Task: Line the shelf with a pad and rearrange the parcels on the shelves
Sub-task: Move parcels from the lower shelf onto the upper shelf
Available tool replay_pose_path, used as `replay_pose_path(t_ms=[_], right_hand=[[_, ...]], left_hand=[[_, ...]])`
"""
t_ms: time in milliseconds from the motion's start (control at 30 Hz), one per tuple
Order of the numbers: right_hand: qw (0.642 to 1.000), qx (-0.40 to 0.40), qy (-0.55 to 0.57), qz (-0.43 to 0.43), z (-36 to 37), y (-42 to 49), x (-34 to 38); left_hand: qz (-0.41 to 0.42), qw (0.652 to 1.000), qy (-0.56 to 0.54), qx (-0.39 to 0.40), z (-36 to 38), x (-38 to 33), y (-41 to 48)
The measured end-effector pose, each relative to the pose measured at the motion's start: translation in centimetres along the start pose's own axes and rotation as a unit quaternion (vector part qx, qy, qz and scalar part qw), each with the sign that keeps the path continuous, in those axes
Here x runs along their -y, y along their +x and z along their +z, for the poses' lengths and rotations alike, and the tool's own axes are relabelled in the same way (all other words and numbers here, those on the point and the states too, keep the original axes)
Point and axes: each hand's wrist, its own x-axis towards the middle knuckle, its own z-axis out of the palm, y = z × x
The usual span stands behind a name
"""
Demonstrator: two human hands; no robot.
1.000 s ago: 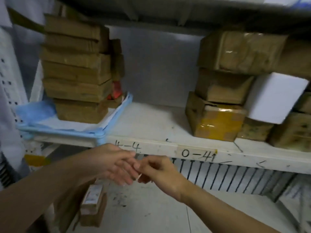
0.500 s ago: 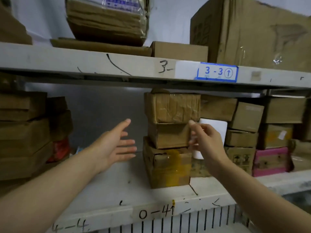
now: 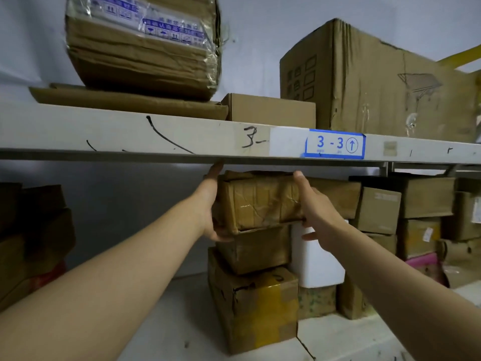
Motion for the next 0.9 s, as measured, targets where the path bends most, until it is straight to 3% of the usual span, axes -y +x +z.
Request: replay_pose_path(t_ms=[133,267,467,600,900], right_hand=[[1.000,0.021,0.009,0.004,0.1,0.3,-0.5],[0.999,0.027,0.016,-0.035,0.5,0.5,-0.4],[0.995,0.069,0.016,-0.073,2.5,0.7,-0.2],[0.996,0.000,-0.057,-0.071,3.6,1.6,-2.1],[0.976,-0.011,-0.211,-0.050,5.3,3.3,-5.1]], left_hand=[[-0.005,1.000,0.026,0.004,0.1,-0.3,0.2],[0.021,0.999,-0.016,0.038,-1.3,-0.2,-0.6],[0.077,0.992,-0.098,-0.017,-5.1,0.3,-2.9],[0.087,0.984,-0.135,-0.081,-8.6,0.8,-3.2],[0.076,0.981,-0.105,-0.143,-14.3,4.3,-2.9]])
